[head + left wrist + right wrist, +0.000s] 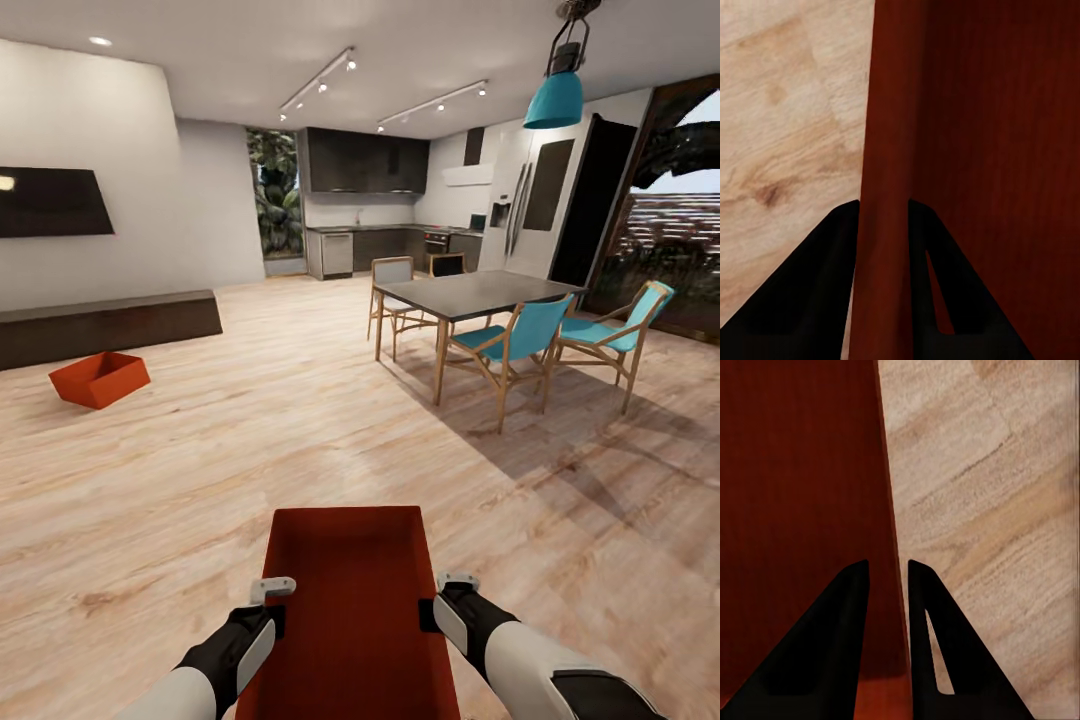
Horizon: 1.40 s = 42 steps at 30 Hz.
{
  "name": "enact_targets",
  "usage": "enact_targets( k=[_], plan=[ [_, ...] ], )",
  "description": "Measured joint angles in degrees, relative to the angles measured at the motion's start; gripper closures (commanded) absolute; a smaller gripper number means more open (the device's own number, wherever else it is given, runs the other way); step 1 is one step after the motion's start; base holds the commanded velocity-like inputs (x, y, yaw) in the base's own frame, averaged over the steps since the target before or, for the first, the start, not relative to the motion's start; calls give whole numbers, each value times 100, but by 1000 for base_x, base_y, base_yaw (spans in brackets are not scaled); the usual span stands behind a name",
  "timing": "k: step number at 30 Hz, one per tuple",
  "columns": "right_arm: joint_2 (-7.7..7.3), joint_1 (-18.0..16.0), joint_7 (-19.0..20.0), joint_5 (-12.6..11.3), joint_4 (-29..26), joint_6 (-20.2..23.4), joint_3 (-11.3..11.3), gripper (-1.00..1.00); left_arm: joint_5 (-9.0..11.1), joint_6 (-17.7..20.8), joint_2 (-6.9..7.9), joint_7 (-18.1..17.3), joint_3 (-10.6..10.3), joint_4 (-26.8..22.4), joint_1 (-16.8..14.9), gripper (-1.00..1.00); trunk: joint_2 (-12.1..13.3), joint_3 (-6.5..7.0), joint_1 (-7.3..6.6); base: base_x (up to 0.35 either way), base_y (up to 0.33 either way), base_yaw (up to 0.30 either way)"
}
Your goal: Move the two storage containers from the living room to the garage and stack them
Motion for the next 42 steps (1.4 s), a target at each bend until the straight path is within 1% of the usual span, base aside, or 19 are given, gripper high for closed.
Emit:
enact_targets(
  k=[42],
  plan=[
    [-3,0,1,-2,2,13,-1,100,-7,15,-4,2,5,0,0,100,0,189,0,0,0,-282]
  ],
)
